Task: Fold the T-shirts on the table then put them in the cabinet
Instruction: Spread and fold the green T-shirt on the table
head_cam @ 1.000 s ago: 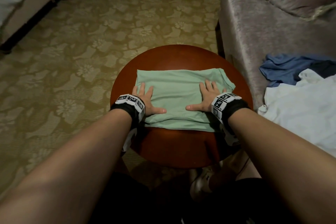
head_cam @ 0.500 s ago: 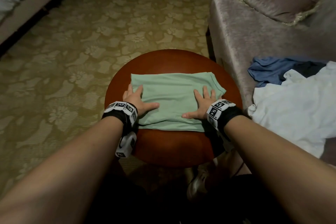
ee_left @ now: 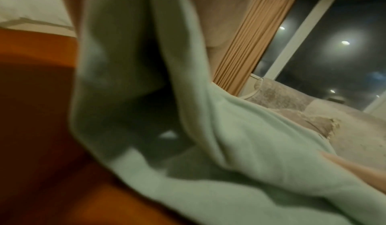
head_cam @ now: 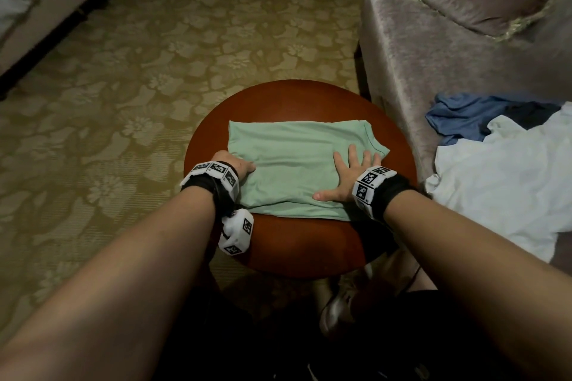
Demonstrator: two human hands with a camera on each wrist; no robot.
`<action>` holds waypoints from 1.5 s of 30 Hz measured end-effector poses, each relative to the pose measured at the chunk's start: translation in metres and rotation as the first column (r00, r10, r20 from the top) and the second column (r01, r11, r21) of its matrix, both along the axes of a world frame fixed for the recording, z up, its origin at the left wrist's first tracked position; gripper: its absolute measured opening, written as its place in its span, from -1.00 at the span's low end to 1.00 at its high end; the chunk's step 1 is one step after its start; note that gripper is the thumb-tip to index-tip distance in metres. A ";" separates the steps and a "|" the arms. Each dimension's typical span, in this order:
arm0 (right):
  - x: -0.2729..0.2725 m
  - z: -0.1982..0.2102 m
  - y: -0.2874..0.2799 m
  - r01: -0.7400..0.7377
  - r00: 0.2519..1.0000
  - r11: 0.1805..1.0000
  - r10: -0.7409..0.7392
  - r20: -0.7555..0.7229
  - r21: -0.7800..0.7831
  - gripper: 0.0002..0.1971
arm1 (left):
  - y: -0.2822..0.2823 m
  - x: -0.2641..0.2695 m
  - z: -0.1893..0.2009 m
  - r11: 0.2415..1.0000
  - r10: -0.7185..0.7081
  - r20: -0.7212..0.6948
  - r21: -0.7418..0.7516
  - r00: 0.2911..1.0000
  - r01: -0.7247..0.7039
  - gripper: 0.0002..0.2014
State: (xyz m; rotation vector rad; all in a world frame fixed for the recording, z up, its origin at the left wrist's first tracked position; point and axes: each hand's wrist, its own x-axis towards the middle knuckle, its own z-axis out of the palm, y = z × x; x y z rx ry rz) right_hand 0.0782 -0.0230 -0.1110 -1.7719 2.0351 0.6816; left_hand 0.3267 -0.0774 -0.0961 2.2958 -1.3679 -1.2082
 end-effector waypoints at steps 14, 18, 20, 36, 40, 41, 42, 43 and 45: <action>0.026 0.000 -0.002 0.028 0.997 0.999 -0.030 0.066 0.027 0.29 | -0.004 0.020 -0.010 0.940 -0.283 0.155 -0.153 0.947 0.306 -0.37; 0.044 -0.002 -0.003 0.033 0.995 0.999 -0.034 0.099 0.010 0.30 | -0.008 0.032 0.010 0.941 -0.269 0.128 -0.177 0.955 0.289 -0.27; 0.049 -0.002 -0.003 0.038 0.994 0.999 -0.038 0.103 0.004 0.30 | -0.007 0.031 0.023 0.931 -0.263 0.108 -0.232 0.959 0.282 -0.27; 0.006 0.009 0.004 0.752 0.053 0.626 -0.370 0.927 0.207 -0.82 | 0.019 -0.087 0.097 0.734 -0.585 0.412 -0.099 0.699 0.672 -0.35; -0.008 0.000 0.007 0.701 -0.201 0.567 -0.426 0.882 0.433 -0.61 | 0.027 -0.117 0.086 0.747 -0.574 0.396 -0.105 0.717 0.656 -0.40; -0.012 0.000 0.007 0.691 -0.207 0.576 -0.420 0.883 0.436 -0.56 | 0.028 -0.124 0.081 0.749 -0.568 0.395 -0.113 0.721 0.653 -0.39; -0.016 0.000 0.006 0.676 -0.214 0.589 -0.420 0.882 0.444 -0.51 | 0.031 -0.130 0.077 0.747 -0.570 0.388 -0.122 0.724 0.654 -0.35; -0.019 -0.001 0.006 0.662 -0.227 0.593 -0.423 0.877 0.458 -0.48 | 0.033 -0.137 0.074 0.739 -0.588 0.353 -0.131 0.728 0.661 -0.27; -0.020 0.000 0.006 0.641 -0.287 0.579 -0.427 0.857 0.503 -0.45 | 0.038 -0.146 0.067 0.731 -0.628 0.195 -0.187 0.754 0.657 -0.09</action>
